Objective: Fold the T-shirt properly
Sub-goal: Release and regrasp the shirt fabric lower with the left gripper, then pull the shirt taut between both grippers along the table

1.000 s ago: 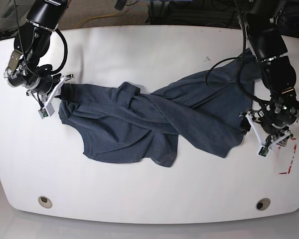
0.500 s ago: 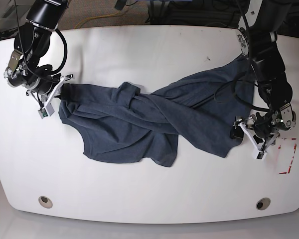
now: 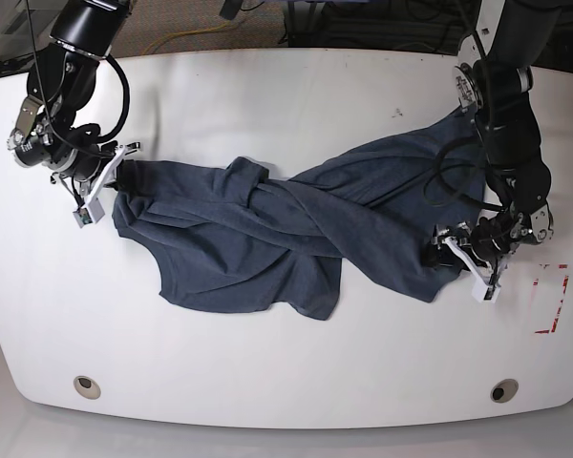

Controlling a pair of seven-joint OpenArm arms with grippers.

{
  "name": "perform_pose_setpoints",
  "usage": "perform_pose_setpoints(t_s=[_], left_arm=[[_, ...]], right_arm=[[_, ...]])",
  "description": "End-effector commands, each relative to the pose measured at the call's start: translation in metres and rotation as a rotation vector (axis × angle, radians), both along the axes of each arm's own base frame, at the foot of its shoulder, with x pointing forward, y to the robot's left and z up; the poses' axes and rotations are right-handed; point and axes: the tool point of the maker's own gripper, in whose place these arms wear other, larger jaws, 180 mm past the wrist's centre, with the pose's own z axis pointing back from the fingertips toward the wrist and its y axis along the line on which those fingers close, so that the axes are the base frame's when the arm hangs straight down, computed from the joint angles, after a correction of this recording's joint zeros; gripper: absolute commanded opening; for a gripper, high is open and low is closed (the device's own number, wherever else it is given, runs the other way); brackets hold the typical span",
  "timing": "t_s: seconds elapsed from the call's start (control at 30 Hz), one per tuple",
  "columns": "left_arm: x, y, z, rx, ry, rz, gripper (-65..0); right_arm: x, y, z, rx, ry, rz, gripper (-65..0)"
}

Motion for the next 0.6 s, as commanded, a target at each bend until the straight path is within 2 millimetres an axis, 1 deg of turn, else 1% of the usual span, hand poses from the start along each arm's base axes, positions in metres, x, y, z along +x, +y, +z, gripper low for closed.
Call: perform_pose_setpoints(t_s=[0.0,0.03,0.1,0.13,0.2,0.37,0.43,0.5,0.53,0.57], left_arm=[[0.011,0.007,0.015,0.012,-0.039,0.008,-32.1],[0.011,0.007,0.014,0.011,-0.037,0.008,-37.6],[0.012,0.009,0.014,0.012,-0.035,0.025,-52.8],[0.012,0.012,0.014,0.015,-0.032,0.04,-57.6],[0.013,0.015,0.013,0.019,-0.027,0.063,-63.3],[0.013,0.016,0.015,0.024,-0.03,0.063,-64.0],[0.013,0.016,0.016,0.026,-0.03,0.061,-64.3],[0.016,0.019,0.025,0.041,-0.056,0.061,-64.7],[0.013,0.021,0.028,0.063,-0.062,0.057,-64.9],[0.01,0.024,0.031,0.083,-0.068,0.054,-64.9]], right_arm=[[0.011,-0.004,0.015,-0.007,-0.058,0.003,-65.0],[0.011,-0.004,0.015,-0.007,-0.058,0.003,-65.0],[0.011,-0.004,0.015,-0.007,-0.058,0.003,-65.0],[0.011,-0.004,0.015,-0.007,-0.058,0.003,-65.0],[0.011,-0.004,0.015,-0.007,-0.058,0.003,-65.0],[0.012,-0.004,0.015,-0.007,-0.06,0.003,-65.0],[0.016,-0.004,0.019,-0.007,-0.074,0.003,-65.0],[0.019,-0.004,0.022,-0.007,-0.08,0.003,-65.0],[0.019,-0.004,0.022,-0.009,-0.081,0.003,-65.0],[0.024,-0.005,0.027,-0.012,-0.097,0.003,-65.0]])
